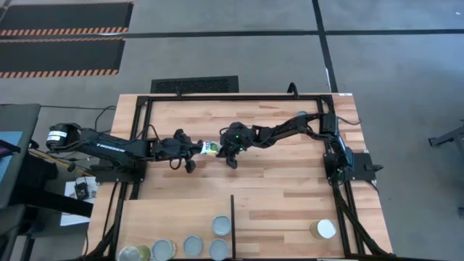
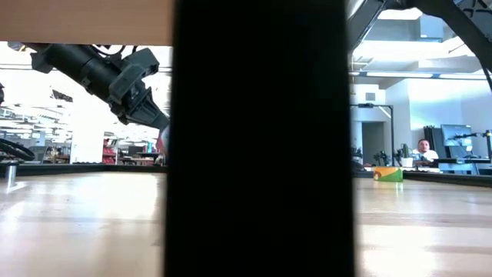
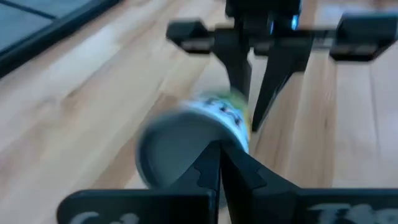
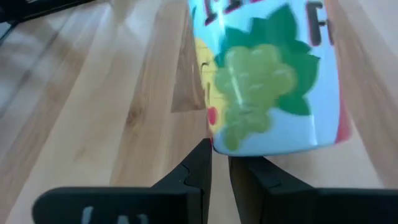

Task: Pick and place cans onto a shelf
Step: Put the canned mixed fruit on the shelf

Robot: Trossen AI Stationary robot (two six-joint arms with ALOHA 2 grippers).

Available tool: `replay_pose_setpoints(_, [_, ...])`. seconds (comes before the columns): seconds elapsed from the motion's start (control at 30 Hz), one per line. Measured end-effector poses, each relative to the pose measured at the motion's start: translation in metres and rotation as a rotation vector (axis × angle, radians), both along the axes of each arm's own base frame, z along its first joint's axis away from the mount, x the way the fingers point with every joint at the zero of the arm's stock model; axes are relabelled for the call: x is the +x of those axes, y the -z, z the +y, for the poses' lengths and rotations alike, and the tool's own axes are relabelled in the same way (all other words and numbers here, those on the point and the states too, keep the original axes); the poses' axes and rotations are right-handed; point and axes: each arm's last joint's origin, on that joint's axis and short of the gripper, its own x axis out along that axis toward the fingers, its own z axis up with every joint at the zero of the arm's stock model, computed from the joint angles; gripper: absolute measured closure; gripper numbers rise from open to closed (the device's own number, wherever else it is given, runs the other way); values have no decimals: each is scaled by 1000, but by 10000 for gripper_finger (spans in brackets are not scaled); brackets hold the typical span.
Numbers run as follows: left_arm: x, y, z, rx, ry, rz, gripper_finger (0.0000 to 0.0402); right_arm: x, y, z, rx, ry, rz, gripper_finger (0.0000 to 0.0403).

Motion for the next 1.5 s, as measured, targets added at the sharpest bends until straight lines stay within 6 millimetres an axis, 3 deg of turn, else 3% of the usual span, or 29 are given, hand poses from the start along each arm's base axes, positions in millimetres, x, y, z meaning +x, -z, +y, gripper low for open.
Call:
replay_pose_setpoints(0.37, [3, -5, 1, 20, -9, -51, 401, -8, 11, 2, 136, 67, 168, 321])
replay_pose_setpoints(0.83, [3, -9, 21, 19, -36, -99, 401, -5, 7, 1, 145, 73, 145, 236])
replay_pose_setpoints(1.13, [5, -17, 31, 34, 17, -107, 401, -6, 7, -2, 129, 62, 139, 231])
replay_pose_setpoints(1.33, [-8, -30, 19, -127, 53, -72, 401, -9, 8, -4, 135, 33, 166, 240])
replay_pose_setpoints(1.5, [-30, -44, 6, -375, -50, -53, 390, -9, 8, -4, 125, 2, 161, 242])
